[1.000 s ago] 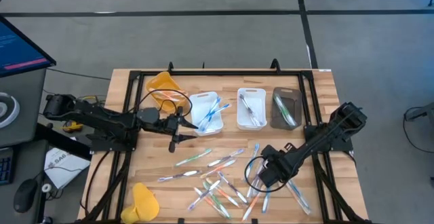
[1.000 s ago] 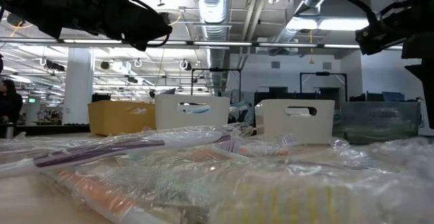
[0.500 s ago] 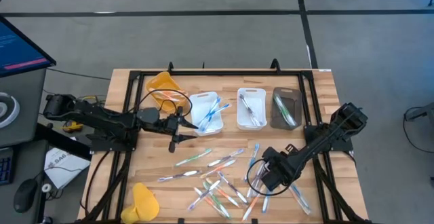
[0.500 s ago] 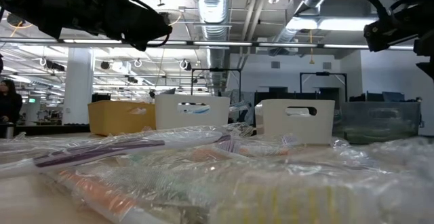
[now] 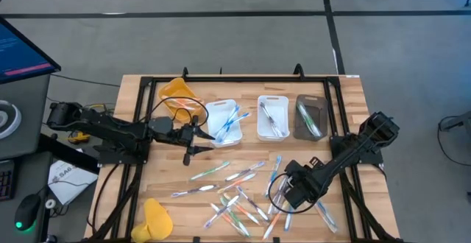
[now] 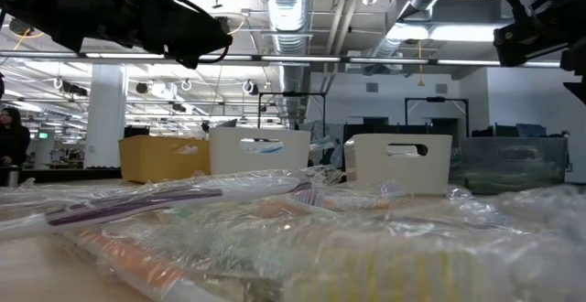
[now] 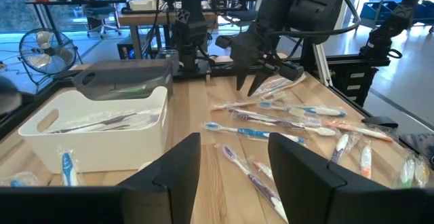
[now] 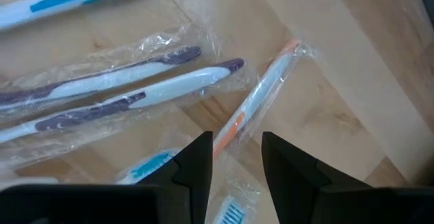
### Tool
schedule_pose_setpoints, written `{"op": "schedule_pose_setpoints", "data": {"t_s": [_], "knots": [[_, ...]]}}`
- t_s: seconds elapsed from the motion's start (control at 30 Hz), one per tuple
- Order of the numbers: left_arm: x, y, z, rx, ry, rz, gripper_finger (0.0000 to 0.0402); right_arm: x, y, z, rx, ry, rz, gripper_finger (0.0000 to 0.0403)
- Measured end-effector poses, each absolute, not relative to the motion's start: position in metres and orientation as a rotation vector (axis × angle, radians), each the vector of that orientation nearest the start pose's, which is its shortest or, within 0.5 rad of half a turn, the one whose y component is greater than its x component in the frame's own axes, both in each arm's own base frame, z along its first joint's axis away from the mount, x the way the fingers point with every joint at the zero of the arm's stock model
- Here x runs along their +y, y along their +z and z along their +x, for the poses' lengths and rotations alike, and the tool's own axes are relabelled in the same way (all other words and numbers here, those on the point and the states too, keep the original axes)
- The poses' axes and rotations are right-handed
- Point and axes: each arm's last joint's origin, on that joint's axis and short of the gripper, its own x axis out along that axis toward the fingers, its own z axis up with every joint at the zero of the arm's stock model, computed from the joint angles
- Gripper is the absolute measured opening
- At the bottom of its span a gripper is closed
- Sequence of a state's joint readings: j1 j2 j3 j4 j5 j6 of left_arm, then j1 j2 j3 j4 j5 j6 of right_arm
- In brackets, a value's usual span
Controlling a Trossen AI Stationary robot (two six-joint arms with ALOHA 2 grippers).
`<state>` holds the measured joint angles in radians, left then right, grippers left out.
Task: Pick & Place Toothbrushes
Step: Put the orange toothbrush into the orange bin
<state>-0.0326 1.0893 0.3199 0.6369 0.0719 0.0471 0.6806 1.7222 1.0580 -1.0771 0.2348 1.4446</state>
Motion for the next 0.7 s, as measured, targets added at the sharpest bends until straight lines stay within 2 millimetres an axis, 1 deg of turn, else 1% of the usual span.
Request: {"op": "schedule_pose_setpoints", "data": {"t_s": [0.13, 0.37, 0.47, 0.57, 0.7], "knots": [[-0.009, 0.197, 0.211, 0.130, -0.108, 0.044, 0.0169, 0.167, 0.166, 0.217, 1.358, -0.771, 0.363, 0.0135], [-0.009, 0.197, 0.211, 0.130, -0.107, 0.044, 0.0169, 0.168, 0.166, 0.218, 1.355, -0.764, 0.369, 0.0192], [-0.009, 0.197, 0.211, 0.130, -0.108, 0.044, 0.0169, 0.168, 0.166, 0.215, 1.357, -0.789, 0.377, 0.0209], [-0.009, 0.197, 0.211, 0.131, -0.108, 0.044, 0.0169, 0.172, 0.167, 0.209, 1.380, -0.814, 0.377, 0.0216], [-0.009, 0.197, 0.211, 0.132, -0.111, 0.044, 0.0169, 0.175, 0.167, 0.201, 1.384, -0.847, 0.363, 0.0215]]}}
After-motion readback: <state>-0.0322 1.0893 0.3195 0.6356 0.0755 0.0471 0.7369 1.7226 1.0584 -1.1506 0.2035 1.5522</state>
